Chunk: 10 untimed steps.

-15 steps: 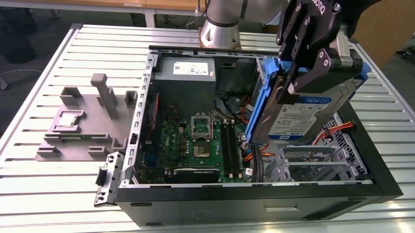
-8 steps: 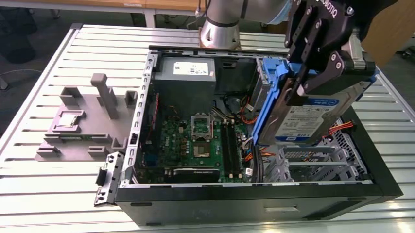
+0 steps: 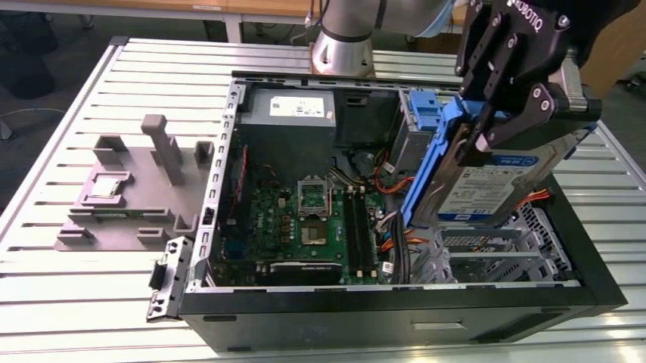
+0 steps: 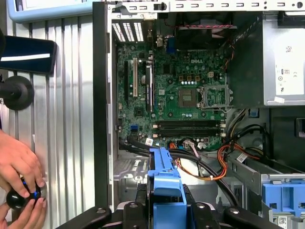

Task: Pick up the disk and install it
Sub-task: 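Insert the disk into the insertion slot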

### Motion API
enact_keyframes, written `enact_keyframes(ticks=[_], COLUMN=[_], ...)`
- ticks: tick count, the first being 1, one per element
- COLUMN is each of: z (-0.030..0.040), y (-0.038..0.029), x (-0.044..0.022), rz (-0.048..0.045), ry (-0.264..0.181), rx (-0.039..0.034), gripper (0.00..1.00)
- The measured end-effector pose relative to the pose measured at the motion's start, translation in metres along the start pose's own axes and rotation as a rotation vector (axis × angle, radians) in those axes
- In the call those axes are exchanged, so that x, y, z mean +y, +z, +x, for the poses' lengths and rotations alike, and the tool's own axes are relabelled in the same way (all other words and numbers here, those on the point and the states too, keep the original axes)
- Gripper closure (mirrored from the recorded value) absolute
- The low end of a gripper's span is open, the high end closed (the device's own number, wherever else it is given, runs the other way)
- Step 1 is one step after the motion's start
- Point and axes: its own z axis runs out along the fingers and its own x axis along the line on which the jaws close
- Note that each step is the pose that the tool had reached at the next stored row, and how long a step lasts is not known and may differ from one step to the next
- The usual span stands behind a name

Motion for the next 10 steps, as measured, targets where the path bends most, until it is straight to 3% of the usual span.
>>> enact_keyframes(ticks=[10], z=[-0.0003], y=[0.0018], x=[-0.0082], rz=[0.0000], ry=[0.000], rx=[0.0000], gripper=[0.63])
